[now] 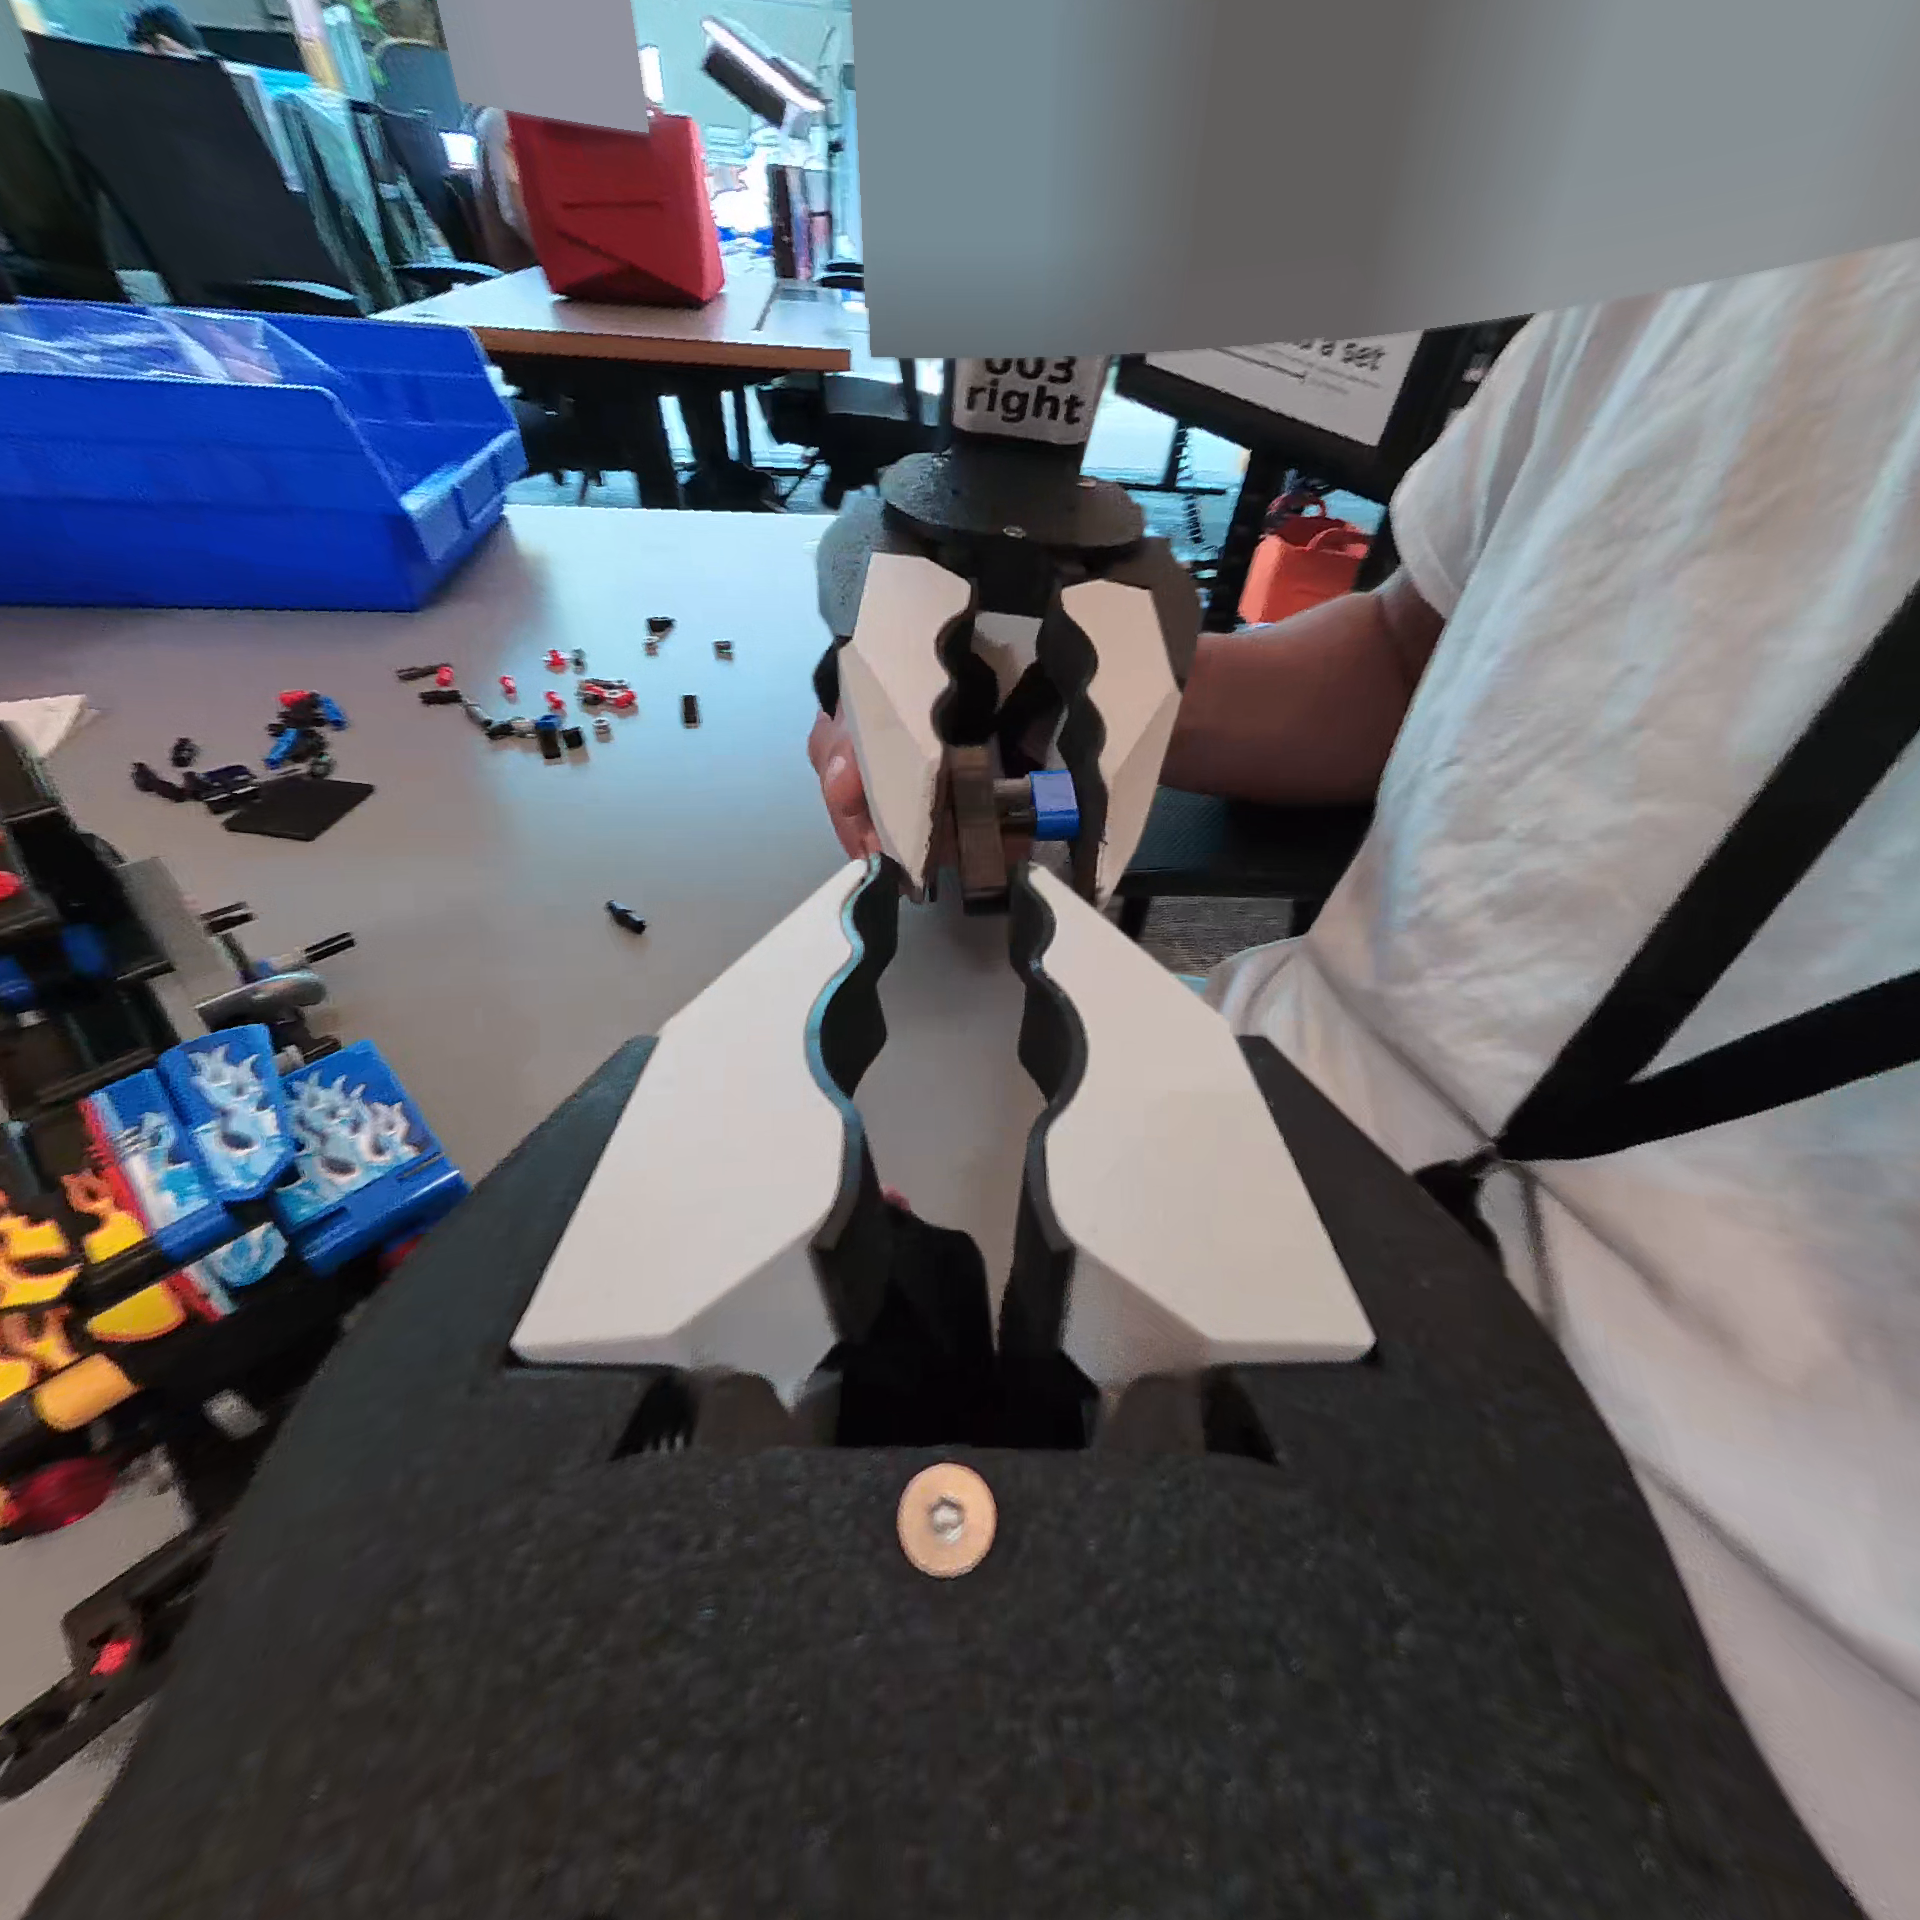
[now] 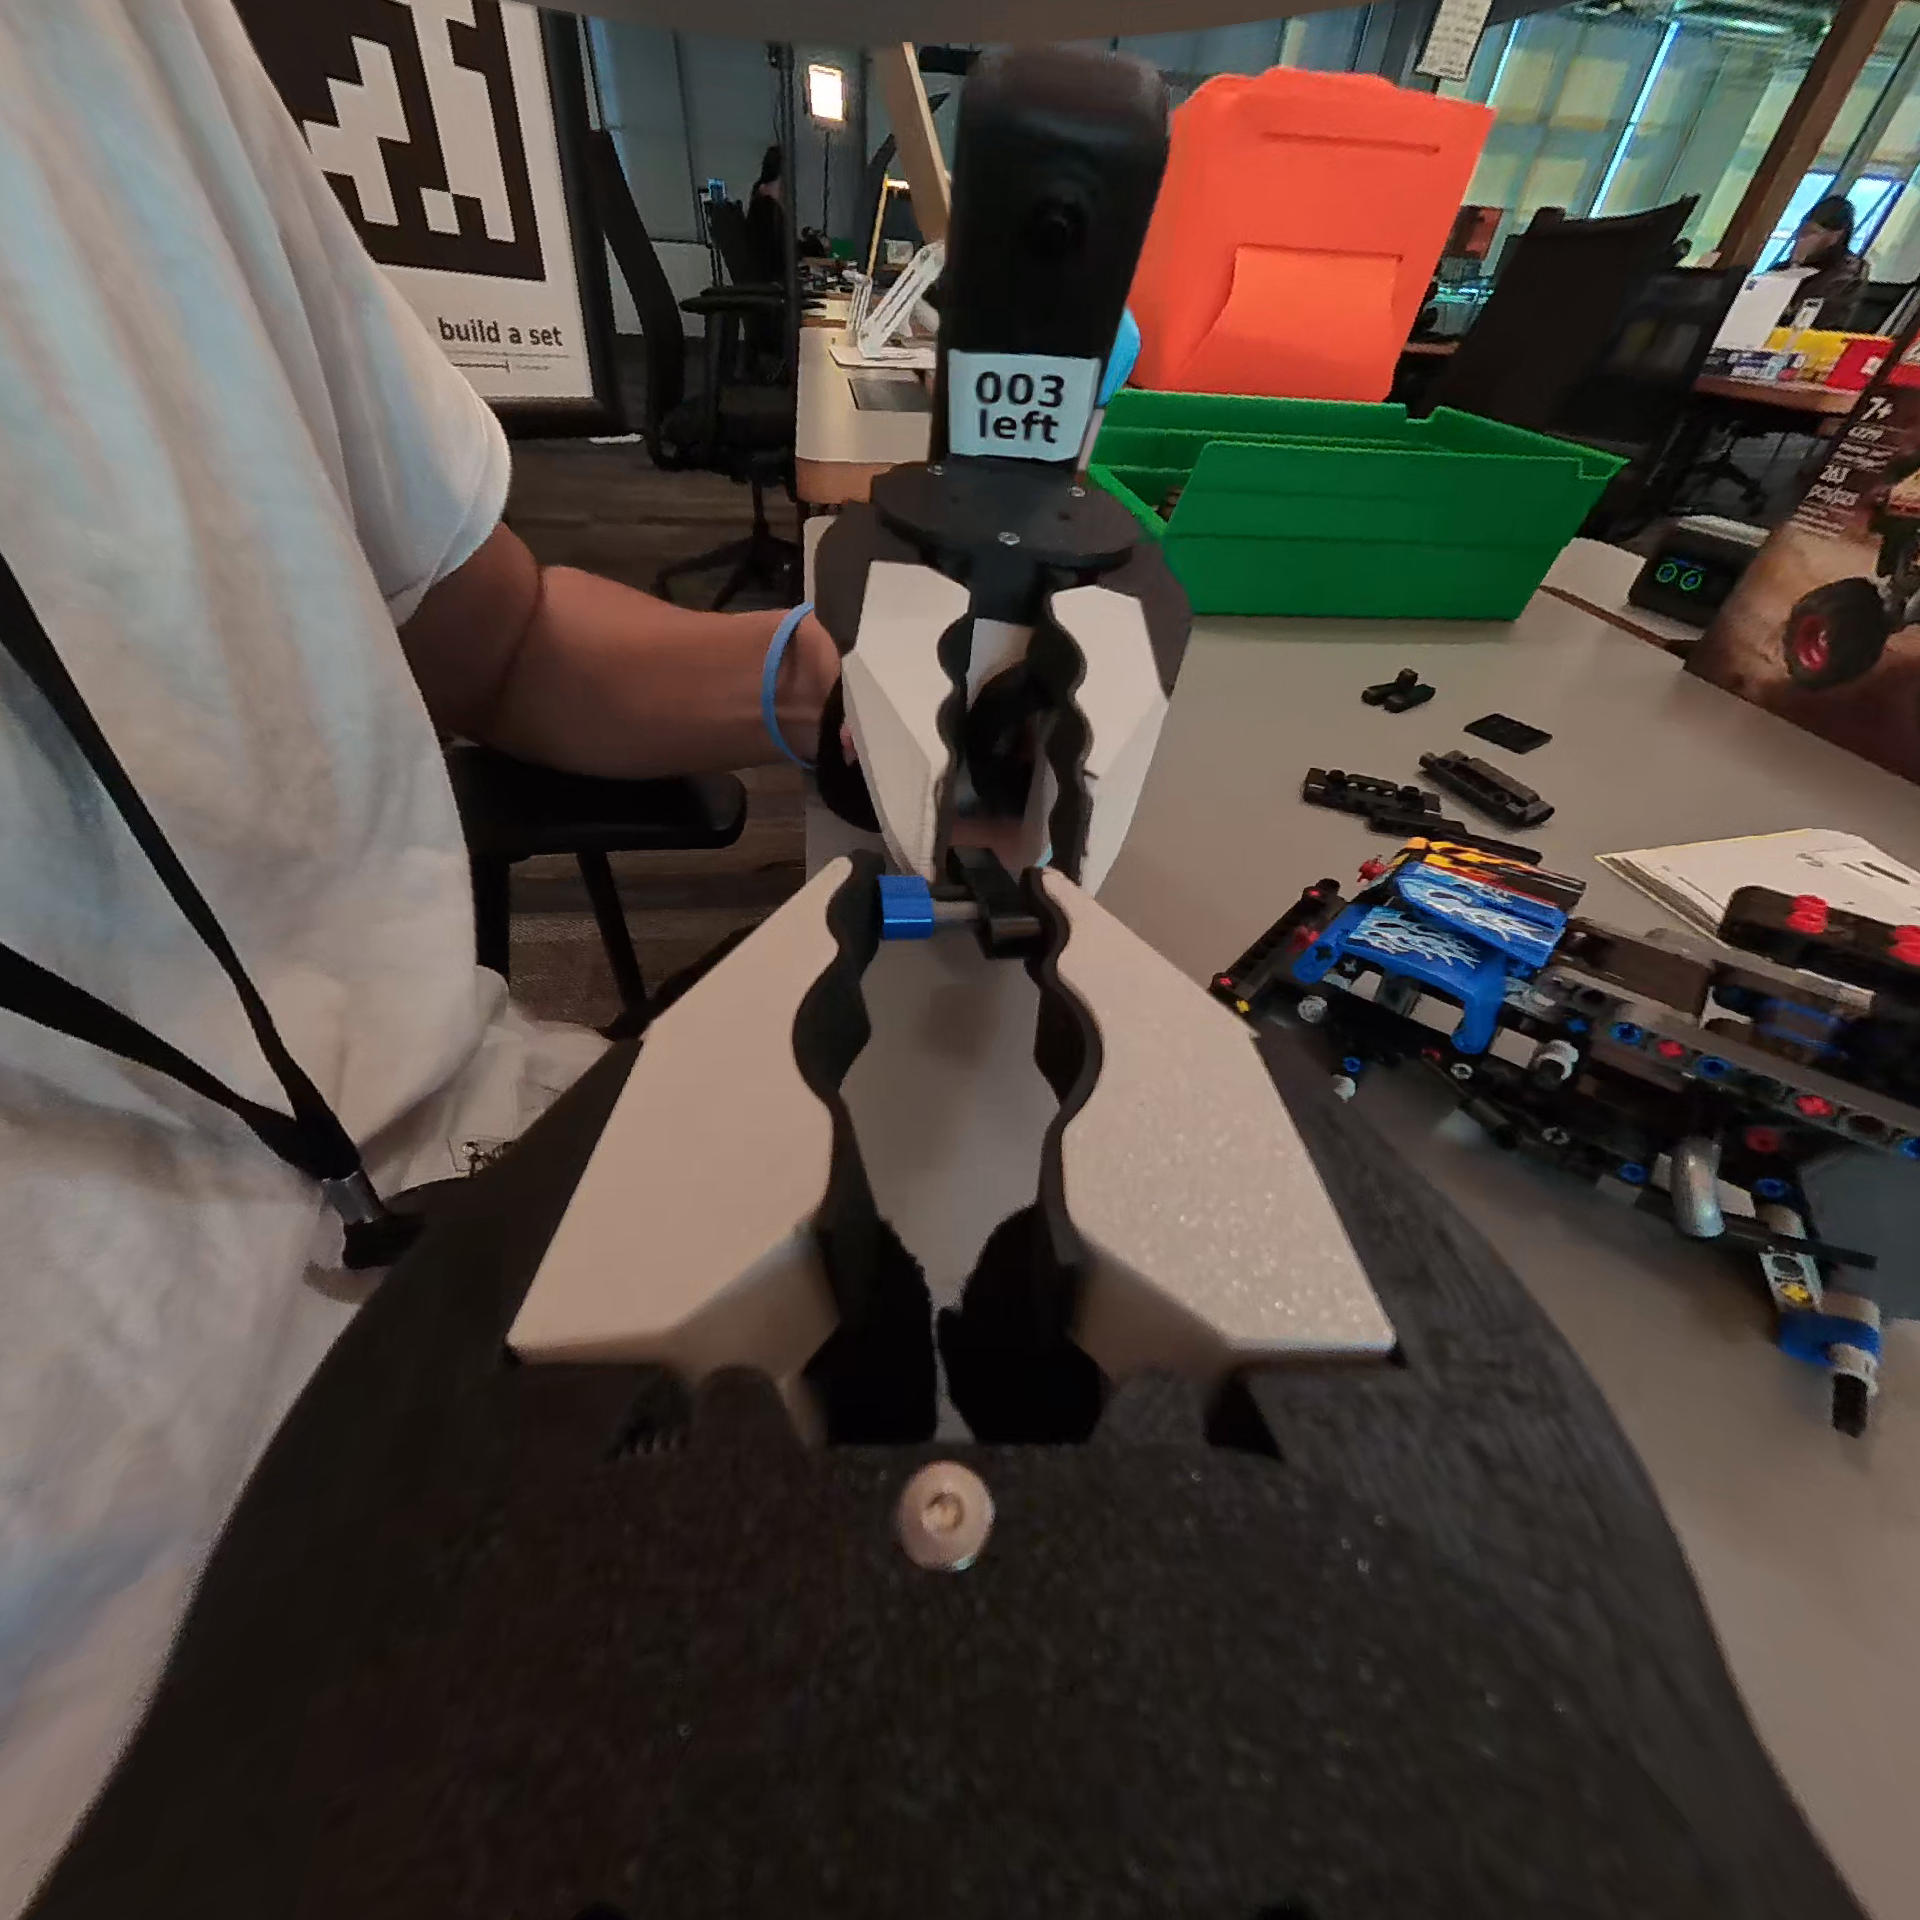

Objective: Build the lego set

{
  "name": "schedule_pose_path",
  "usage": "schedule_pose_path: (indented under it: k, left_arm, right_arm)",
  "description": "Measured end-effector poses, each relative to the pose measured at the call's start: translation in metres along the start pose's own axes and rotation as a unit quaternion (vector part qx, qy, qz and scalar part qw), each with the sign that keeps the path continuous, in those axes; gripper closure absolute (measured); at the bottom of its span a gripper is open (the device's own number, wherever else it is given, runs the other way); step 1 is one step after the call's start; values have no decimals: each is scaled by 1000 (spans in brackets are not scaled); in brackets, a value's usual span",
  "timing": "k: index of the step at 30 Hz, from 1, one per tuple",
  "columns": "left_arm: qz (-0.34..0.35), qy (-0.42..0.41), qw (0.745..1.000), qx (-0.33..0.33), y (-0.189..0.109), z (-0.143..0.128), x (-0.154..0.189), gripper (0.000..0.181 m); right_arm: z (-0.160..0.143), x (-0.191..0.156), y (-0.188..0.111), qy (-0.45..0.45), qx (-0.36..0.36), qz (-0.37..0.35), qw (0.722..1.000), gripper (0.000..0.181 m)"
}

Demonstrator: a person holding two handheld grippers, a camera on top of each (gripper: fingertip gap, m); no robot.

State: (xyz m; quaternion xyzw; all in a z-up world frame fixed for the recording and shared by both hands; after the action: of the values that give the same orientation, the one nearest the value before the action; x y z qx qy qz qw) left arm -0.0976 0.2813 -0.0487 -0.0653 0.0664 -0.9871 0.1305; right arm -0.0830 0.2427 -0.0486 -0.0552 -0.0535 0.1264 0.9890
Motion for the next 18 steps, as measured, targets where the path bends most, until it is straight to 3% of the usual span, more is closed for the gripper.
schedule_pose_path:
  k: [5, 10, 15, 18]
  left_arm:
    - [65, 14, 998, 4, -2, 1, -13, 169]
    - [170, 83, 981, -39, -2, -1, -25, 172]
    - [190, 97, 977, 14, -15, 16, -23, 172]
    - [212, 83, 974, 17, -18, 13, -30, 172]
  right_arm:
    - [1, 12, 1, 51, 3, -15, 999, 154]
    - [5, 22, -6, 185, 8, -7, 983, 137]
    - [10, 39, -29, 48, 34, -146, 988, 140]
    - [9, 50, -40, -61, 11, -252, 966, 140]
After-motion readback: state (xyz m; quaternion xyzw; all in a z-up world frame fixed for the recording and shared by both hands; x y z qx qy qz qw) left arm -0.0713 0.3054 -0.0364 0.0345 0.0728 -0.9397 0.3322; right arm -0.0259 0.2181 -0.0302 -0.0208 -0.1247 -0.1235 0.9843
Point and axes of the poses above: each gripper's, where its closed fingertips meet, y out along the fingers, z out of its top, x = y × z across the jaws, the point moved 3 cm from there along -y, back along the fingers, and after that the axes turned 15 degrees about -z, right-handed, at the moved point
